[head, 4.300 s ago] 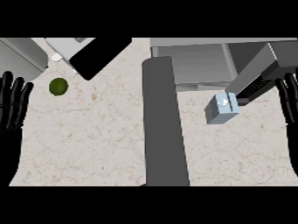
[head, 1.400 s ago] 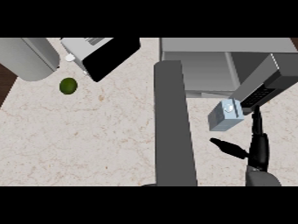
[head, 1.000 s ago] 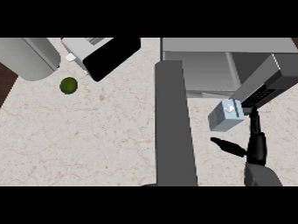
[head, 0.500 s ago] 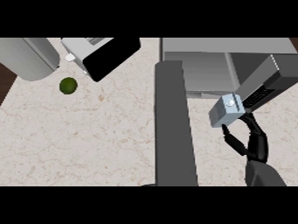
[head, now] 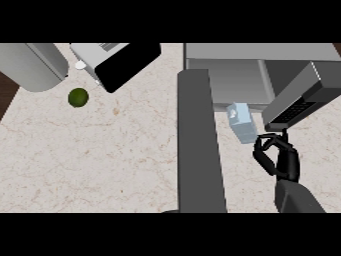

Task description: Pick up the milk, place it into the microwave and close the microwave

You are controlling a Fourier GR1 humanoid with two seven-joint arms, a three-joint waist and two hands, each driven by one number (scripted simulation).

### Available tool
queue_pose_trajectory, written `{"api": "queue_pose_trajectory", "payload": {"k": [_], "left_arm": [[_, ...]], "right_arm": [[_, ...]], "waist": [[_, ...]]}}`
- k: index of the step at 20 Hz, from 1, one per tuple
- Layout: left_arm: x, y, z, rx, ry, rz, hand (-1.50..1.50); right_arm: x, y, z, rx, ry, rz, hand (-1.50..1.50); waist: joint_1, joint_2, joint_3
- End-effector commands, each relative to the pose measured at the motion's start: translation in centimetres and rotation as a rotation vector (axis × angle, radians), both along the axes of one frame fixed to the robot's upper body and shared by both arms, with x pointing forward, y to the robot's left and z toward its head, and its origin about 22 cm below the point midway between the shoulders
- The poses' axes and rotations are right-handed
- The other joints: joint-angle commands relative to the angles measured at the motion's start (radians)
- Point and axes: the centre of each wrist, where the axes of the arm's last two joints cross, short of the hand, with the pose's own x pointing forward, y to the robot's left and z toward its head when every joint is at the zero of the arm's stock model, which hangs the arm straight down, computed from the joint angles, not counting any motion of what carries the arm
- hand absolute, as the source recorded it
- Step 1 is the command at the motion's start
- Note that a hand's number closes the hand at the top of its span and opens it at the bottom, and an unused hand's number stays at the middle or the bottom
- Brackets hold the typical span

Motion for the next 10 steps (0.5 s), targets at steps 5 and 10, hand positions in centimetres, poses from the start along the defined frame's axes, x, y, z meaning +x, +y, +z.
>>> {"api": "queue_pose_trajectory", "payload": {"k": [5, 10], "left_arm": [[0.3, 0.4, 0.8, 0.011, -0.001, -0.017, -1.5], [-0.5, -0.4, 1.1, -0.006, -0.018, -0.019, -1.5]], "right_arm": [[-1.5, 1.1, -1.2, 0.068, -0.081, 0.285, 1.5], [0.5, 2.2, -0.1, 0.05, -0.086, 0.371, 1.5]], "waist": [[0.009, 0.005, 0.008], [0.013, 0.002, 0.007]]}}
